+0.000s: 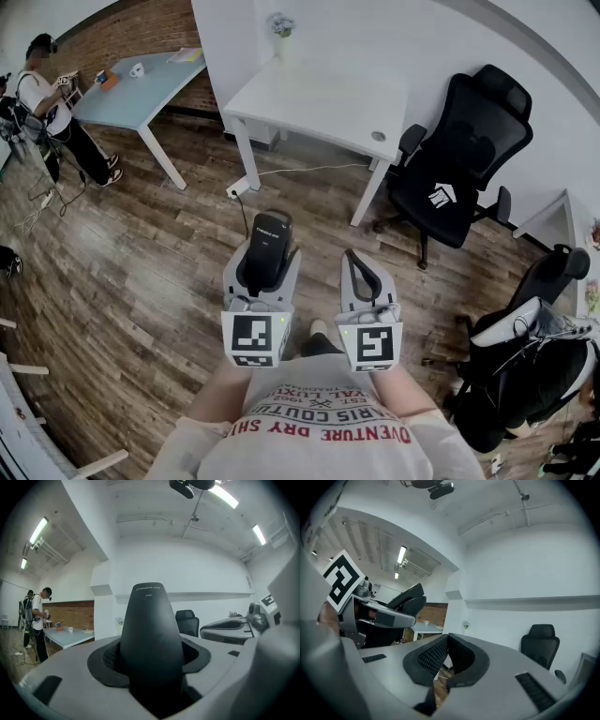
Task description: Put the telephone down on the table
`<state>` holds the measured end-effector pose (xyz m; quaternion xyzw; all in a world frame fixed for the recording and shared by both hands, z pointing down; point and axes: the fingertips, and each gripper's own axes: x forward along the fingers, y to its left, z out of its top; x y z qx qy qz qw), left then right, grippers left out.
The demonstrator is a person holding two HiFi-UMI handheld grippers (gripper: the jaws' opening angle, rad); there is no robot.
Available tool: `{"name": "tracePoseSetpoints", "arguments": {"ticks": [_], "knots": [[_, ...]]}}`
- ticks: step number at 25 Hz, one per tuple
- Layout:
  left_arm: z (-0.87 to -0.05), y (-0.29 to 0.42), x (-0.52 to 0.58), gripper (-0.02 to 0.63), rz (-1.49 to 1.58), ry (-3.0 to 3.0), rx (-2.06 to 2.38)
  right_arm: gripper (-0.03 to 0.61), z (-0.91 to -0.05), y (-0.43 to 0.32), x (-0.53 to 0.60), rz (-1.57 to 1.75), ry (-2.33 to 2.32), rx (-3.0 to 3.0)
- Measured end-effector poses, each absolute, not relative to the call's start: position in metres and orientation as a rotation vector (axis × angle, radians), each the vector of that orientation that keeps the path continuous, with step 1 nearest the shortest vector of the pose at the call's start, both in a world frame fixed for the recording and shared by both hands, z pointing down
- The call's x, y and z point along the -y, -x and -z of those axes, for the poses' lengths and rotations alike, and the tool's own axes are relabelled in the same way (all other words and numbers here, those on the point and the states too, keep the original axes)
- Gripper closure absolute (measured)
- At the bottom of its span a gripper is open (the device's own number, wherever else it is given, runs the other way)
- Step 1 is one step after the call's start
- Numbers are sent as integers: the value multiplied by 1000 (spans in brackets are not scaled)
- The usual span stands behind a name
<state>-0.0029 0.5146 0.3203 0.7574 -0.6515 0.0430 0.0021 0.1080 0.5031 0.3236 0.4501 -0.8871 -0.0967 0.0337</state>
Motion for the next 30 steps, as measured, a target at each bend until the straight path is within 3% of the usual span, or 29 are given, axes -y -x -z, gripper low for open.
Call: {"name": "tracePoseSetpoints", "arguments": {"ticks": [18, 30], "knots": [[-339, 24, -512, 324, -118, -2339, 2033, 554, -344, -96, -492, 185, -1416, 2717], [-345, 20, -394, 324, -107, -2277, 2083, 552, -348, -108, -366, 209, -1364, 2722]]}}
